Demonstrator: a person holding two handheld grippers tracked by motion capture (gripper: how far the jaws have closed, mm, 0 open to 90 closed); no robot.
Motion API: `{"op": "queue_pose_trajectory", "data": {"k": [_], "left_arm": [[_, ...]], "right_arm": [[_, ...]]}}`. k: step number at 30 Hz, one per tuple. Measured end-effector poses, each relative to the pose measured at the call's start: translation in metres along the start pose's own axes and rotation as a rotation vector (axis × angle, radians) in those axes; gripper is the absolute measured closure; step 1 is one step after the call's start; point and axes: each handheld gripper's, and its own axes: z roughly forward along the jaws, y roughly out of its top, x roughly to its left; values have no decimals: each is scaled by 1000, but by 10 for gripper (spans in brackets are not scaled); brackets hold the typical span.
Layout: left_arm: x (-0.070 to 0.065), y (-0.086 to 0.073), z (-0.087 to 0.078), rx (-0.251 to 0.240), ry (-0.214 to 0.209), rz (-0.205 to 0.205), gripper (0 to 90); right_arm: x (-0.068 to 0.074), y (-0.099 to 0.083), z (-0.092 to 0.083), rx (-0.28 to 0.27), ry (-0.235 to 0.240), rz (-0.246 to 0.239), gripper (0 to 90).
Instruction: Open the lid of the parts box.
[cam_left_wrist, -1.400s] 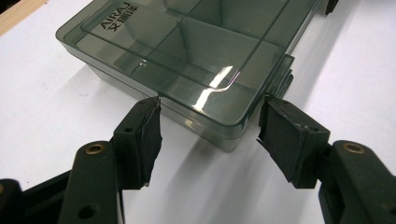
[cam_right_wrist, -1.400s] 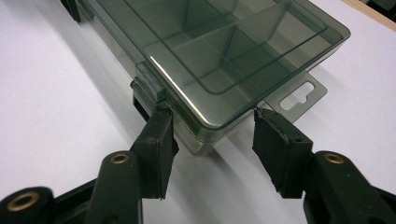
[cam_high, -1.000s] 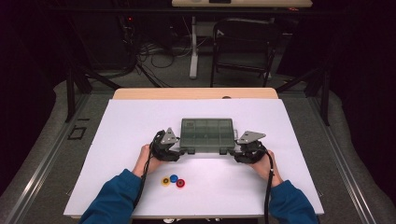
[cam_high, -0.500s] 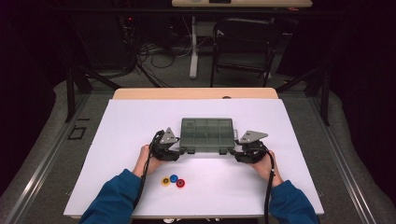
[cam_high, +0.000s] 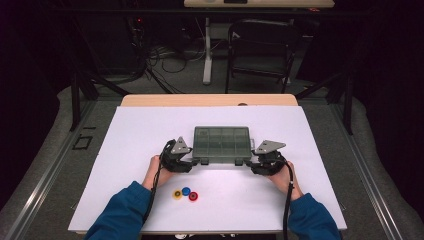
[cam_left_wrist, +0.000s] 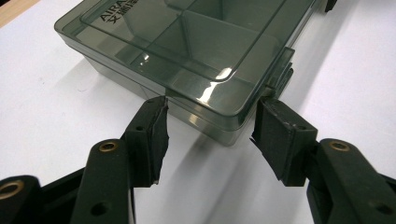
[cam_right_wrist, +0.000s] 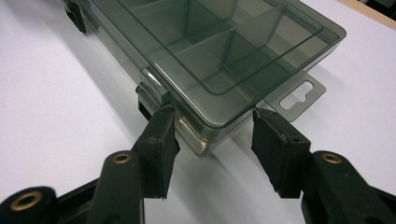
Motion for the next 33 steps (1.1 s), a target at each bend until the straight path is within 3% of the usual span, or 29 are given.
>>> {"op": "queue_pose_trajectory", "data": {"k": [2, 33], "left_arm": [[1, 0, -2, -23, -6, -14, 436], [0, 0, -1, -15, 2, -7, 449]], "right_arm": [[0, 0, 0, 1, 1, 0, 487], [1, 0, 1, 14, -6, -5, 481]]}}
